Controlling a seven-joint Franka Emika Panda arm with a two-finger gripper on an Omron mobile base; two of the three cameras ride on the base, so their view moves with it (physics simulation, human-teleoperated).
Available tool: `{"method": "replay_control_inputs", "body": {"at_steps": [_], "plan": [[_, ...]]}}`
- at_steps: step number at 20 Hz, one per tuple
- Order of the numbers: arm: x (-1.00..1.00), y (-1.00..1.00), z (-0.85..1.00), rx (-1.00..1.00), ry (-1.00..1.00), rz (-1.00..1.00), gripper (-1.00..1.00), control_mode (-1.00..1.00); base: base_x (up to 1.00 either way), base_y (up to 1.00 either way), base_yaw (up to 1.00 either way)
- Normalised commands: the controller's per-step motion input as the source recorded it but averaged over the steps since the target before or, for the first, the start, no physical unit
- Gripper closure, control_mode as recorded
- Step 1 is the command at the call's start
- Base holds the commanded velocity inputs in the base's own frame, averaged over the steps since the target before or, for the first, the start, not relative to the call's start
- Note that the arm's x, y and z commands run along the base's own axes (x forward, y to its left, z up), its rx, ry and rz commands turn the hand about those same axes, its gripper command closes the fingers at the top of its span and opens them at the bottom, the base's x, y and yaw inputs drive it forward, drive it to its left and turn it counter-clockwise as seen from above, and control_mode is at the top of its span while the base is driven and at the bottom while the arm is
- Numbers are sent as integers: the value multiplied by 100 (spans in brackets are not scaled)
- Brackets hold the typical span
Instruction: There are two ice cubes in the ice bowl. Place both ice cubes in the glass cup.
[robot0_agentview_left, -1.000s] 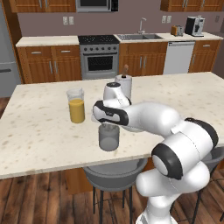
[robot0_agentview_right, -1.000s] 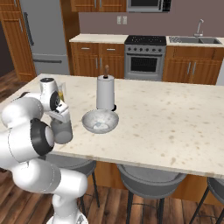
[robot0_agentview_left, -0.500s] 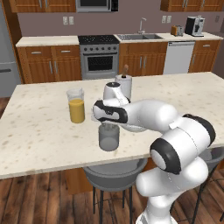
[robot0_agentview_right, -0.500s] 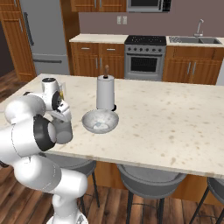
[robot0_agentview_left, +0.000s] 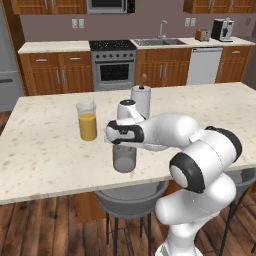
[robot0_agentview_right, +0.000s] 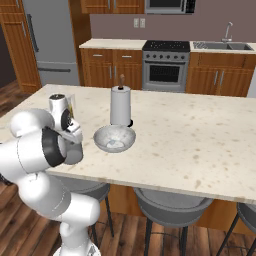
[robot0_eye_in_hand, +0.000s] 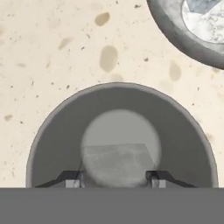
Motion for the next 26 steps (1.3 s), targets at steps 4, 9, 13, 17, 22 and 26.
{"method": "replay_control_inputs", "body": {"at_steps": [4,9,13,17,22,26], "plan": [[7,0,-5,0,0,0,100,-100,0,0,0],[10,0,6,0,-2,0,-100,-100,0,0,0],[9,0,38,0,0,0,-100,-100,0,0,0],[1,-1,50,1,0,0,-100,-100,0,0,0],[0,-28,37,2,-1,0,-100,-100,0,0,0],[1,-91,14,3,-3,0,-100,-100,0,0,0]]}}
